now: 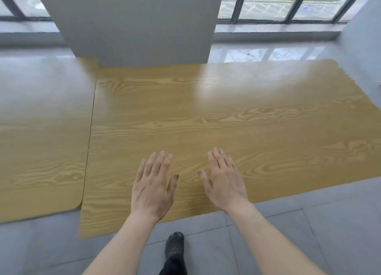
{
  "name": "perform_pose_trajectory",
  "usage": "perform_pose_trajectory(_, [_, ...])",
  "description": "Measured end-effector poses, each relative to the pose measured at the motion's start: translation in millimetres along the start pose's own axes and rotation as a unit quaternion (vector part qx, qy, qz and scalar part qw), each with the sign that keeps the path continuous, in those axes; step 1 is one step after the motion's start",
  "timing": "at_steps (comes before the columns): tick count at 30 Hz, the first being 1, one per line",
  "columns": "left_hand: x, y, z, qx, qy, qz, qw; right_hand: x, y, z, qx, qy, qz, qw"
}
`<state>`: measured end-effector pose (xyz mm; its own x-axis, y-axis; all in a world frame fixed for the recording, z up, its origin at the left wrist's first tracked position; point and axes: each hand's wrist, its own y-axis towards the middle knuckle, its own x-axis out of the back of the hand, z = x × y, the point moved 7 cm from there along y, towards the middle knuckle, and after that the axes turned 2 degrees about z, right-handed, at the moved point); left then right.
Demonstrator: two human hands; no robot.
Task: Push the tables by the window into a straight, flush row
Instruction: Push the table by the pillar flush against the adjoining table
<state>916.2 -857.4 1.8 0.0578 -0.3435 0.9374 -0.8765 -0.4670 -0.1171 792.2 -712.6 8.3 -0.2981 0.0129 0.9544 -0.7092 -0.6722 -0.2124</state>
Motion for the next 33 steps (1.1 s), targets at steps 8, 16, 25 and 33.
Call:
perform_pose_trajectory(8, [-55,5,18,0.059,0.013,-0.057,0.997,-56,19,-16,0.058,0.001,-0.092,0.994])
perform_pose_trajectory(16, [-50,7,18,0.067,0.010,-0.054,0.996,-54,22,-16,0.066,0.020,-0.117,0.991])
perform_pose_trajectory(25, [-43,34,27,0.065,0.011,-0.056,0.996,-53,48,-14,0.064,0.005,-0.123,0.990])
perform_pose_trajectory(33, [-41,59,31,0.053,0.000,-0.048,0.997,-49,69,-15,0.058,0.002,-0.133,0.989])
